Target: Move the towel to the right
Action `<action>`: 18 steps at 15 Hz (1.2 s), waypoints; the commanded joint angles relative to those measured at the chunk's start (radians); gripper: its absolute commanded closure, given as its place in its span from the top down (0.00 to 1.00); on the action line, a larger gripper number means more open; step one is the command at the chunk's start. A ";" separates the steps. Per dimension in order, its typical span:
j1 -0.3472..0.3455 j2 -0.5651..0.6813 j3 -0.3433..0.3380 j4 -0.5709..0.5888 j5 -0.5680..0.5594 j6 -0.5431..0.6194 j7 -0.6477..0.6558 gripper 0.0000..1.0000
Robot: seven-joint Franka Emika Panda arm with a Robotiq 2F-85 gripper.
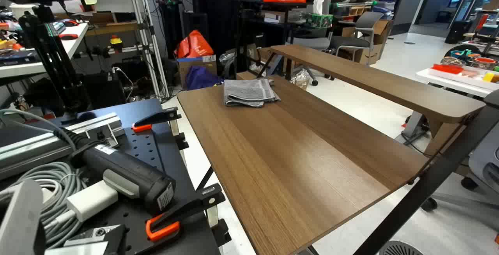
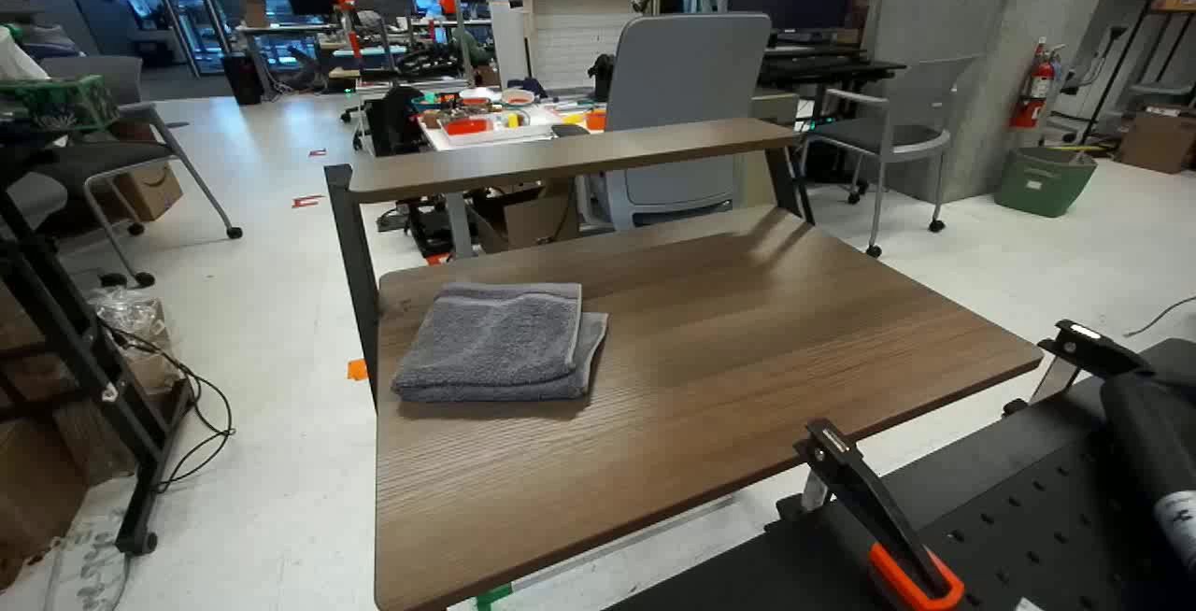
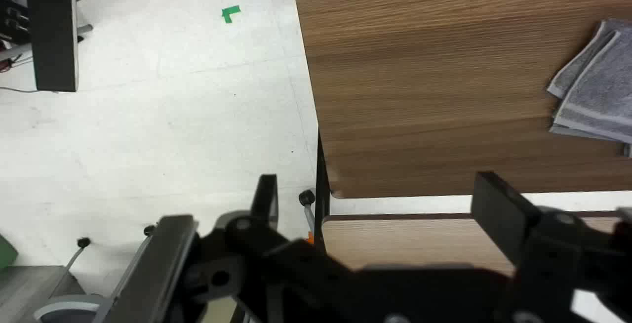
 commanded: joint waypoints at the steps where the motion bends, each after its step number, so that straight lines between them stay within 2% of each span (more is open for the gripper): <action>1: 0.014 0.001 -0.011 0.002 -0.006 -0.003 0.005 1.00; 8: 0.132 0.099 0.051 -0.080 0.001 0.114 -0.066 1.00; 13: 0.202 0.276 0.087 -0.121 0.001 0.378 -0.097 1.00; 16: 0.229 0.448 0.109 -0.108 0.000 0.551 -0.094 1.00; 18: 0.245 0.567 0.121 -0.077 -0.024 0.625 -0.080 1.00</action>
